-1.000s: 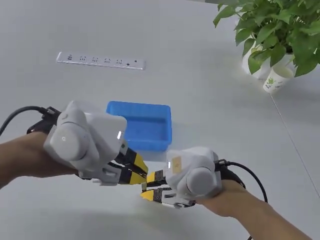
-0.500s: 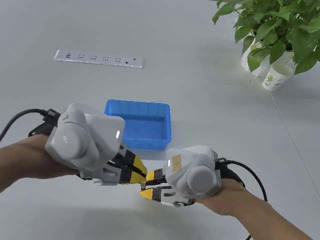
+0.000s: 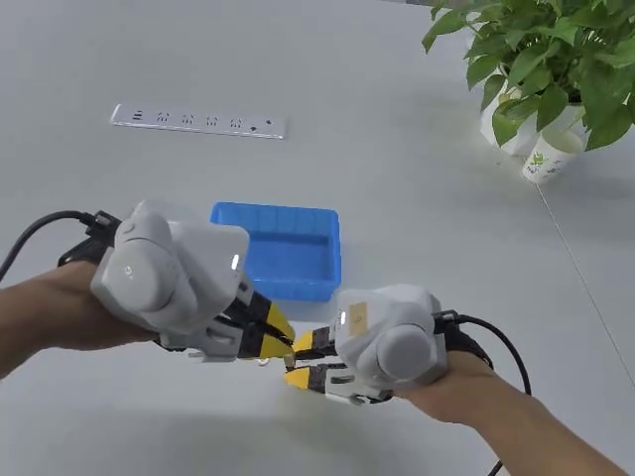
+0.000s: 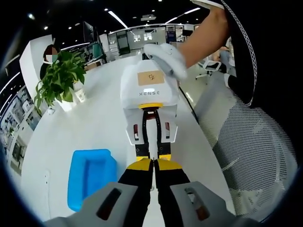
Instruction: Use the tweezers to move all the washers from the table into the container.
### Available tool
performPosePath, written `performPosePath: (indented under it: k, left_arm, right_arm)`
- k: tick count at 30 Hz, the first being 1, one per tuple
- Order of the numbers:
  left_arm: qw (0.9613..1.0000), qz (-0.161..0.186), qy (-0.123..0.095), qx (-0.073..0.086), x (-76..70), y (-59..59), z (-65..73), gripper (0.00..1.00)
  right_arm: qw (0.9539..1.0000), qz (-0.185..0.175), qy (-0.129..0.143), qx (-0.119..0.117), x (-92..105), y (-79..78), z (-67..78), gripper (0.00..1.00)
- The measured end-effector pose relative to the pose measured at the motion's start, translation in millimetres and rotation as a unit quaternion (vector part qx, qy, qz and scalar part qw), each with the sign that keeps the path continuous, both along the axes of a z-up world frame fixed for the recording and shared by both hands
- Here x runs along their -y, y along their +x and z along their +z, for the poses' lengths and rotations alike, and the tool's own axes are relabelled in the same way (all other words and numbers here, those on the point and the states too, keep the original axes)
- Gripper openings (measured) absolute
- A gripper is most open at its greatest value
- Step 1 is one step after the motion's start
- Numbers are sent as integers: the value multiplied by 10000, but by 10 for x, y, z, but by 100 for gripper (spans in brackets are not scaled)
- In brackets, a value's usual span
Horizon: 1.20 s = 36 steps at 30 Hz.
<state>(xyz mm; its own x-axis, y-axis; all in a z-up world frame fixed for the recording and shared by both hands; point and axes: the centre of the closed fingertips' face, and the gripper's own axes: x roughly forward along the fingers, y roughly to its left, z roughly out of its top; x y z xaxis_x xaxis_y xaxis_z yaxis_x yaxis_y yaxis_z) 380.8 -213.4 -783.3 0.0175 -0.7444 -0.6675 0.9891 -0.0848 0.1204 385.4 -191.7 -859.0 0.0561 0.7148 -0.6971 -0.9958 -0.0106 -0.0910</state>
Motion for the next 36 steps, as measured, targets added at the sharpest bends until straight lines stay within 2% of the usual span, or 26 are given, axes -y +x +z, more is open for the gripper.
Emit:
performPosePath:
  k: [10,20,36]
  left_arm:
    - [10000,-51,-10,18,73,100,8,5]
    - [9999,-140,23,22,123,150,-23,5]
    - [9999,-86,12,-62,162,220,-57,5]
  right_arm:
    - [9999,-105,-23,70,76,99,-14,12]
    - [9998,-170,-48,55,128,160,-54,12]
    - [9998,-164,-85,-7,128,213,-125,12]
